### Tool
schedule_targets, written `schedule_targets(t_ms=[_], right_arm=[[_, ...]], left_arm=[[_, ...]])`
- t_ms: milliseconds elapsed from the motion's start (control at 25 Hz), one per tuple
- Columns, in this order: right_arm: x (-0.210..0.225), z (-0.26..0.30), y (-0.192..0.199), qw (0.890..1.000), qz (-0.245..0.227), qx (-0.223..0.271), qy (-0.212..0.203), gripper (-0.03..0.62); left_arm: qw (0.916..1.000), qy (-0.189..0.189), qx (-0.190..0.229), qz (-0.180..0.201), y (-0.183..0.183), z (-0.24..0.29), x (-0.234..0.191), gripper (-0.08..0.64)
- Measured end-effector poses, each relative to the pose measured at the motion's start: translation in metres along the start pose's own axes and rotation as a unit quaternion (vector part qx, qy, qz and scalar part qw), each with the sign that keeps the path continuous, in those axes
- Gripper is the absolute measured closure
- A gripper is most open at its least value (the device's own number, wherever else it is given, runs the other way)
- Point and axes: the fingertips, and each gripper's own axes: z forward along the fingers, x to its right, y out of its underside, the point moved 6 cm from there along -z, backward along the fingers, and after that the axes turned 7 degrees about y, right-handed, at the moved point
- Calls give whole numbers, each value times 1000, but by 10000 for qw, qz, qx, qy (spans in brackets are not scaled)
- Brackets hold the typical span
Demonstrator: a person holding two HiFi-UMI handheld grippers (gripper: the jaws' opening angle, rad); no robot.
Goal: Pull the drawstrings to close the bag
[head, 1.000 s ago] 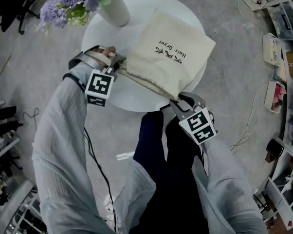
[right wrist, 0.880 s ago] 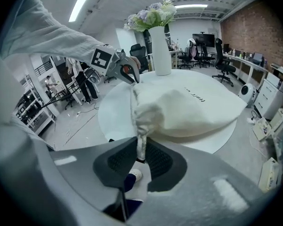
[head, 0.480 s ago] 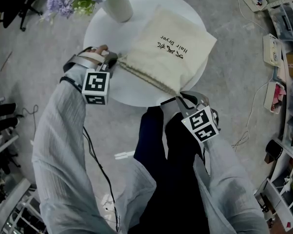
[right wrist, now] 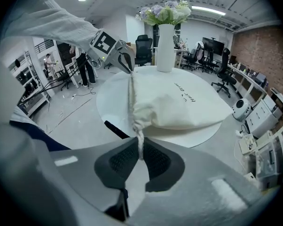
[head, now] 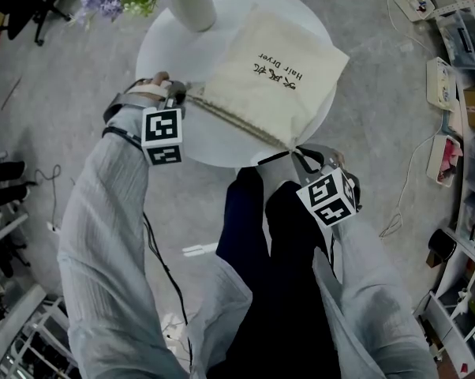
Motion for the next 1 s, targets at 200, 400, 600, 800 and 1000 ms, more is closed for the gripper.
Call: schedule_targets(t_ms=[200, 400, 600, 800, 1000], right_arm=[[7, -3, 3, 10000, 24, -79, 30, 566], [15, -10, -1, 9998, -155, -117, 74, 568], [29, -24, 0, 9992, -275, -220, 207, 568], [41, -38, 6, 9971, -535, -415, 356, 568], [55, -45, 6, 9866, -1353, -652, 640, 569]], left_arm=[[9981, 395, 20, -478, -6, -2, 5, 522], [9957, 700, 16, -602, -15, -9, 9, 522], [9922, 913, 96, -840, -27, -25, 13, 522], [9877, 1048, 220, -1143, -34, -44, 24, 522], [9890, 1029, 58, -1057, -34, -54, 31, 523]])
